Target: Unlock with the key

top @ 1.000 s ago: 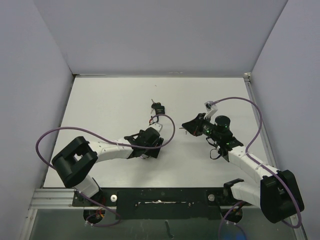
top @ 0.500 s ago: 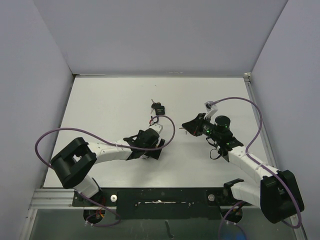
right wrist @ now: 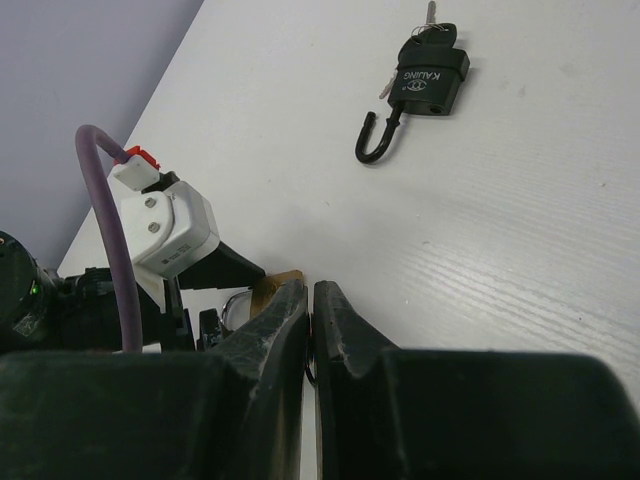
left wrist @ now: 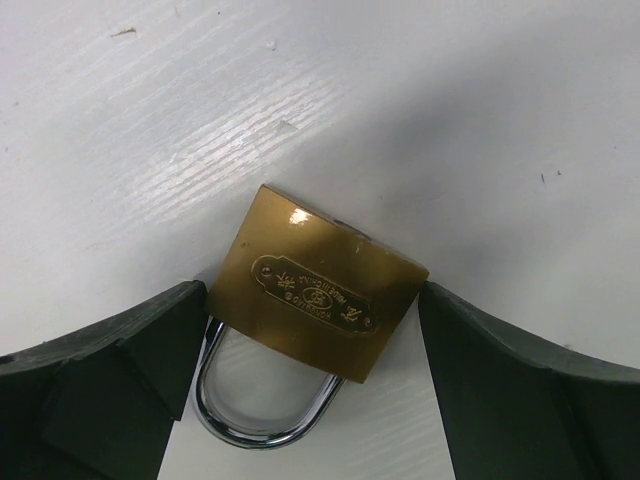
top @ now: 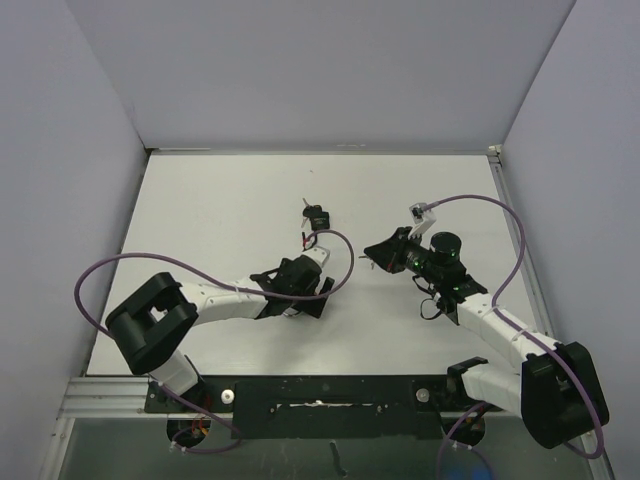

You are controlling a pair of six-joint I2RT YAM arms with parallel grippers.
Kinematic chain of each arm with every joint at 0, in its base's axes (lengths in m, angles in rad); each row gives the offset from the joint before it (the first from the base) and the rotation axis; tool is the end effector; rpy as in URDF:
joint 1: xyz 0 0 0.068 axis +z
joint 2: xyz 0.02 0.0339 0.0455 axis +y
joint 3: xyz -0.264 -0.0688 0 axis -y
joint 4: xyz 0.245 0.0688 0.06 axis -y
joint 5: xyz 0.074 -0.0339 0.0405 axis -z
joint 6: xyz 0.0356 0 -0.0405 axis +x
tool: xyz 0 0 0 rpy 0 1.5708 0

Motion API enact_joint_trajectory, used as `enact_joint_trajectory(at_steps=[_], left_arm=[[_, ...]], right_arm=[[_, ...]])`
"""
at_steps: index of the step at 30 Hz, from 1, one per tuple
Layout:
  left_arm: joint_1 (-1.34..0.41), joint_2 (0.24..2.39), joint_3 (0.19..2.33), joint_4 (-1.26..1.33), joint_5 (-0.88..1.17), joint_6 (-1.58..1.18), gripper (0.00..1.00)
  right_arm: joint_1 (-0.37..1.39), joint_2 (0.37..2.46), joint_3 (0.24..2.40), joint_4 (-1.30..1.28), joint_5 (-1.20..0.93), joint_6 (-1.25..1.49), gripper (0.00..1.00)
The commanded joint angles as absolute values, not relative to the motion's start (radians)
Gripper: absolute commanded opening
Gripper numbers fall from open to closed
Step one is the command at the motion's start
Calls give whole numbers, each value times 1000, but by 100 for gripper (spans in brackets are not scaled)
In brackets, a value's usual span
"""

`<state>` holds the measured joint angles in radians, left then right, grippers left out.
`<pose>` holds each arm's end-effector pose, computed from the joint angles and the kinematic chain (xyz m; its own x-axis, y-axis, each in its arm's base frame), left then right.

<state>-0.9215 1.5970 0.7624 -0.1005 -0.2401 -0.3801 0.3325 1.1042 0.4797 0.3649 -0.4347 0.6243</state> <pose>0.1883 -0.2341 0.1488 -0.7072 0.3356 -0.6224 0.4587 0.8876 -0.0426 0.2199 0.0918 0.2274 -0.5948 0.3555 -0.7210 -0.4105 0.6368 0.6527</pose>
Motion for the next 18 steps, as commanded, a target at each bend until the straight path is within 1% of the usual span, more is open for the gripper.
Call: enact_joint_trajectory(at_steps=[1, 9, 18], left_arm=[[-940, 1683, 751, -146, -109, -426, 87], [-933, 1685, 755, -167, -136, -431, 92], [-946, 1656, 746, -216, -131, -470, 92]], right_arm=[[324, 1075, 482, 416, -446, 615, 0], [322, 1079, 485, 419, -447, 612, 0], [323, 1096, 495, 427, -453, 615, 0]])
